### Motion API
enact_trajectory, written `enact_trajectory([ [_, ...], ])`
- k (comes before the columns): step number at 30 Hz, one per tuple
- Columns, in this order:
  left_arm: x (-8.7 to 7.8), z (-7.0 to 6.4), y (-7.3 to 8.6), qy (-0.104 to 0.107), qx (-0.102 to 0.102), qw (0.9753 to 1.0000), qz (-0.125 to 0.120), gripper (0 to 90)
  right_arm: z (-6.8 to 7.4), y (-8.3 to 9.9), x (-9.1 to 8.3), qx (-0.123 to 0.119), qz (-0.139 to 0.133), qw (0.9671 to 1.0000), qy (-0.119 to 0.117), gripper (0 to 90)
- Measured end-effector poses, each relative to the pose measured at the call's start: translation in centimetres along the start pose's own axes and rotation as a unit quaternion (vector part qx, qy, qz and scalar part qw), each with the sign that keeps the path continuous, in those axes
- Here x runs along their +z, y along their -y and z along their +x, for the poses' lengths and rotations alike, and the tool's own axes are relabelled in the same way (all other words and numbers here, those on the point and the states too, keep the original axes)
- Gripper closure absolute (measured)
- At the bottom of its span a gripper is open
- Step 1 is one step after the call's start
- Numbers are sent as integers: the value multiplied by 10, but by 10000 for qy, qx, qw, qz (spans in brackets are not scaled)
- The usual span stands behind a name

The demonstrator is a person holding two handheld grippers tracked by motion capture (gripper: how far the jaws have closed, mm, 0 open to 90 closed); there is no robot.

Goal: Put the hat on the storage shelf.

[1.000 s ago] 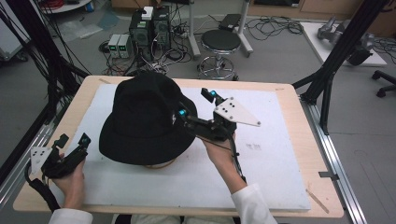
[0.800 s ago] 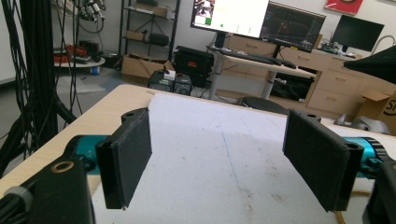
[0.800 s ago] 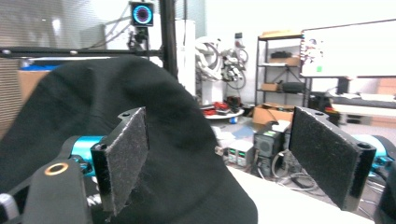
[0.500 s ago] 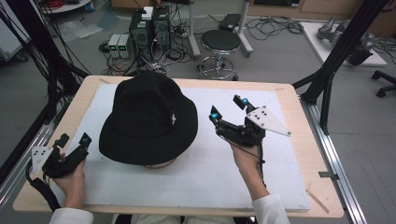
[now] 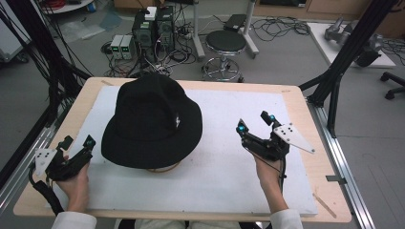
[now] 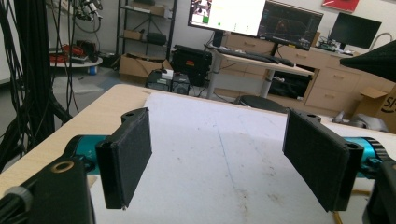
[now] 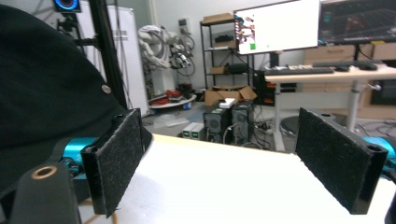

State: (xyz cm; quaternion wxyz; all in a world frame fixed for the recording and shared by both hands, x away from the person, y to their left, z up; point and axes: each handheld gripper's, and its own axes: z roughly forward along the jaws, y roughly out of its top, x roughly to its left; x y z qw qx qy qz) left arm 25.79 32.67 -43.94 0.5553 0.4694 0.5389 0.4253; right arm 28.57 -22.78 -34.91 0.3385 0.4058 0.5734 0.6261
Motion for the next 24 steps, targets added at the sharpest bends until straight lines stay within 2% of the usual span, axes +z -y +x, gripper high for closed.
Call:
enact_trajectory([
  [8, 0, 0, 0, -5, 2, 10000, 9, 239, -18, 16, -12, 49, 93, 9995, 294, 152],
  [17, 0, -1, 1, 33, -6, 10000, 34, 239, -30, 31, -21, 115, 217, 9987, 455, 153],
  [24, 0, -2, 1, 39, -24, 10000, 41, 239, -37, 45, -25, 33, 386, 9977, 551, 158],
])
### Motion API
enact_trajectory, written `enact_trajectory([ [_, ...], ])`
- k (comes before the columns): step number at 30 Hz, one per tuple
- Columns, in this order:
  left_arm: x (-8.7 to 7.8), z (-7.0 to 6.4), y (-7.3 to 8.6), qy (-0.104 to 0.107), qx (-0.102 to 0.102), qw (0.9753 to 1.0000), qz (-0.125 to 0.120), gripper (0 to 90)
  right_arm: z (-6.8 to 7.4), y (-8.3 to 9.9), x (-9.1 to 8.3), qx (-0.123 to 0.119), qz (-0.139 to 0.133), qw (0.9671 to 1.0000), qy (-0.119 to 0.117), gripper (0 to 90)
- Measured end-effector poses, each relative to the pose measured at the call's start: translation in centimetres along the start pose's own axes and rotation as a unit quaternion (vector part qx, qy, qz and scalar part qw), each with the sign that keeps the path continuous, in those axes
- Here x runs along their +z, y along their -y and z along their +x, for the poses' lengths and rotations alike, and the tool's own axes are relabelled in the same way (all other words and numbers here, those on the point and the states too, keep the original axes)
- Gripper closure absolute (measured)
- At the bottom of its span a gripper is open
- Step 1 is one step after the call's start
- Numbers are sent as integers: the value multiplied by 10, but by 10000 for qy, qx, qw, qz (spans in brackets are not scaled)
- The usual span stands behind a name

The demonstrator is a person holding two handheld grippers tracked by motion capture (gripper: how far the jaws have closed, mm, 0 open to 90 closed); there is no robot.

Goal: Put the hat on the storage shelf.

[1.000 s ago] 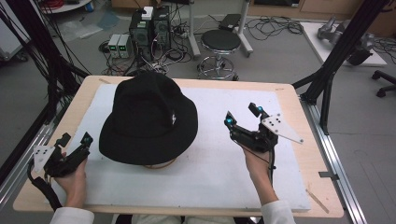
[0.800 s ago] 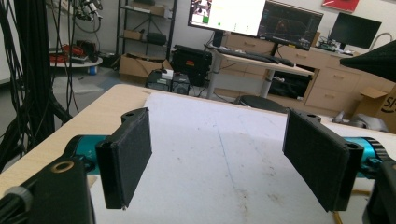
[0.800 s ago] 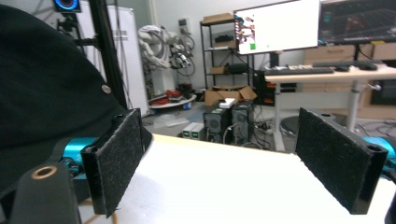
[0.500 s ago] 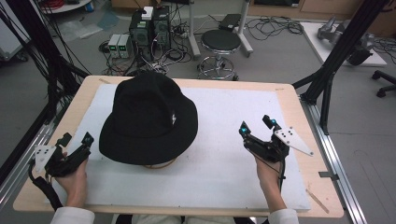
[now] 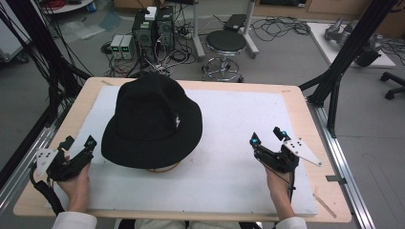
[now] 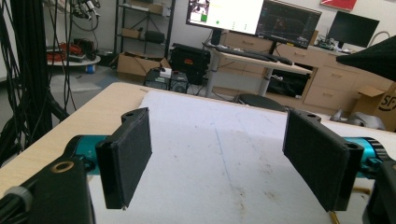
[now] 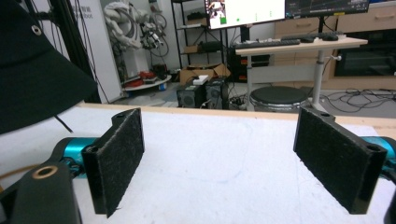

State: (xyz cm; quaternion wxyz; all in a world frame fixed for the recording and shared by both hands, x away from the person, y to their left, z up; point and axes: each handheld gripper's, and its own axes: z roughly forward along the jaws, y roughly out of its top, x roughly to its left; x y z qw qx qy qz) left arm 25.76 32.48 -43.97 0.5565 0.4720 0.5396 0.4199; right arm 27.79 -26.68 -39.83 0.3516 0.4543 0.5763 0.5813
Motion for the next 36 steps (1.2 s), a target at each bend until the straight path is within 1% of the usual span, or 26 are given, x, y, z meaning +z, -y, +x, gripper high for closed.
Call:
enact_trajectory([
  [2, 0, 0, 0, 4, -1, 10000, -3, 239, -2, 5, 0, -28, 79, 10000, 51, 158],
  [4, 0, 0, 0, 9, -8, 10000, -3, 239, -5, 11, 0, -69, 98, 9998, 133, 159],
  [6, 0, 0, 0, 13, -3, 10000, -2, 239, -6, 15, 0, -47, 170, 9997, 171, 158],
  [7, 0, 0, 0, 18, -8, 10000, -4, 239, -8, 17, 0, -55, 183, 9995, 232, 158],
  [8, 0, 0, 0, 29, -12, 10000, -1, 239, -10, 18, -1, -69, 219, 9993, 281, 158],
  [9, 0, 0, 0, 37, 0, 10000, 20, 239, -10, 19, -1, -16, 276, 9991, 309, 158],
  [13, 0, -1, 1, 59, -19, 10000, 12, 239, -11, 19, -3, -20, 257, 9987, 443, 157],
  [24, -1, -1, 1, 61, -29, 10000, 21, 240, -9, 20, -4, -36, 291, 9985, 459, 157],
  [30, -2, 0, 0, 54, -17, 10000, 24, 240, -13, 20, -3, 164, 319, 9983, 457, 157],
  [36, -2, -1, 1, 57, -30, 10000, 20, 240, -14, 21, -3, 191, 382, 9978, 515, 157],
])
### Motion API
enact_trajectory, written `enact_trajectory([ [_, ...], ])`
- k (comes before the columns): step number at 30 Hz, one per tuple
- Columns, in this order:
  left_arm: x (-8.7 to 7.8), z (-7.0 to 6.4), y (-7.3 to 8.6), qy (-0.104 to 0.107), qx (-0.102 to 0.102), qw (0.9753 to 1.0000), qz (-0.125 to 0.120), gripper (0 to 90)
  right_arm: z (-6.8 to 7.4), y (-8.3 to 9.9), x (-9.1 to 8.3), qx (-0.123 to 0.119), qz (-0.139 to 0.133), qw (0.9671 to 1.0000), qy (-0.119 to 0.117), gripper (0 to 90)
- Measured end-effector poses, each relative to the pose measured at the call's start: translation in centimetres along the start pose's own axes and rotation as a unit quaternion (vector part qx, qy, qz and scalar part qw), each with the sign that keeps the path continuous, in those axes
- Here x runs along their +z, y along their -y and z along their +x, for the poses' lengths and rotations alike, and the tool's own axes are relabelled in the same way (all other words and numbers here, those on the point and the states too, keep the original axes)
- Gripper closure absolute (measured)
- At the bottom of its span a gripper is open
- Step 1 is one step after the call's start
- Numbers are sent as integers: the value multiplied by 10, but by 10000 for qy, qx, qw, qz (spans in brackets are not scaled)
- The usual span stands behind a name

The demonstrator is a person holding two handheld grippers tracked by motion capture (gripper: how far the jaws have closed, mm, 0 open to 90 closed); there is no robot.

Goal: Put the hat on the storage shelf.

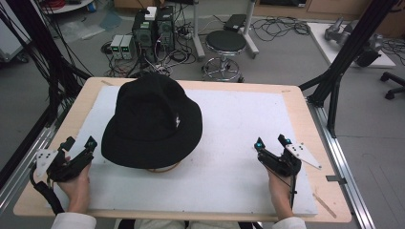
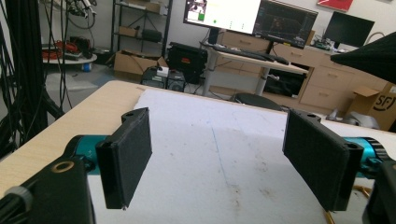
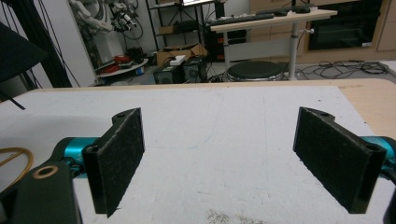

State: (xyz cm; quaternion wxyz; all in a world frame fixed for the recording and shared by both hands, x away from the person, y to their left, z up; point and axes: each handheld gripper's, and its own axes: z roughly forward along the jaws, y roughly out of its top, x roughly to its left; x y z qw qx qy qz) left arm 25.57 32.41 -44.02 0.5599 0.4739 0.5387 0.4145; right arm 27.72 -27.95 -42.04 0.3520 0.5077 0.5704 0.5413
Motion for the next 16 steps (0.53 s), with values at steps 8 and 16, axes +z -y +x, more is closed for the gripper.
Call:
enact_trajectory([
  [8, -1, 1, 0, -5, 8, 10000, 6, 240, 3, 0, 0, -50, 35, 10000, -49, 157],
  [16, -1, 0, 0, 2, 2, 10000, 1, 240, 4, 1, 0, -78, 92, 9999, -43, 157],
])
